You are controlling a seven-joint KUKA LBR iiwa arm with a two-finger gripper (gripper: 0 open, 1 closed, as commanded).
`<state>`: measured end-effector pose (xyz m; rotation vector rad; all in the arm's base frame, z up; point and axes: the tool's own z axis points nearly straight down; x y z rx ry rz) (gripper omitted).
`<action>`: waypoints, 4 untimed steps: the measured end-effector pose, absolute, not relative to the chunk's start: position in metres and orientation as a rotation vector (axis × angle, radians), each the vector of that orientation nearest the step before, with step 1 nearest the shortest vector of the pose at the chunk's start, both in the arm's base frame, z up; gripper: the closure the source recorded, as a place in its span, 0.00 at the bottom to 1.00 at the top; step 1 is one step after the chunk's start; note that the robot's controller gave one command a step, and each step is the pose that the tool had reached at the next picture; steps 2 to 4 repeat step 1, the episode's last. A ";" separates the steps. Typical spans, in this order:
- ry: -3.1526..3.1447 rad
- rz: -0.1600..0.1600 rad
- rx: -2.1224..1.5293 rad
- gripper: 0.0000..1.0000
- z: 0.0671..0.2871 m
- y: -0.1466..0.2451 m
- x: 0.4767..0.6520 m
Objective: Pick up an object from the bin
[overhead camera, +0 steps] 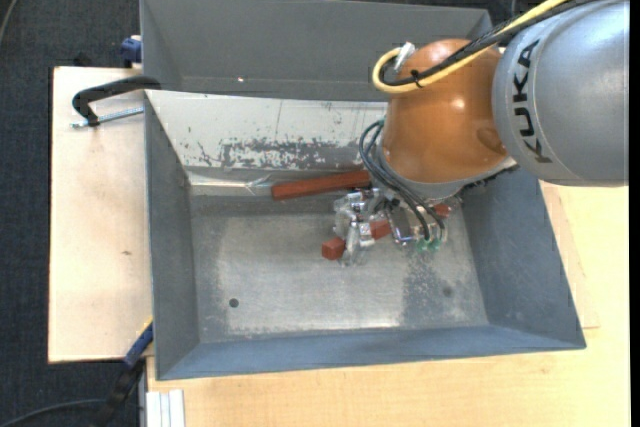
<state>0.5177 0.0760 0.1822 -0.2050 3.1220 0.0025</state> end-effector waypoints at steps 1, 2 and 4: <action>3.121 0.003 -0.244 1.00 0.225 0.085 0.520; 3.121 0.003 -0.244 1.00 0.225 0.085 0.520; 3.121 0.003 -0.244 1.00 0.225 0.085 0.520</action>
Offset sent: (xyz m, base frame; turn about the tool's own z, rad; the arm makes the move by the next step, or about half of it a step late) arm 0.0006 0.0081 0.0392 -0.0252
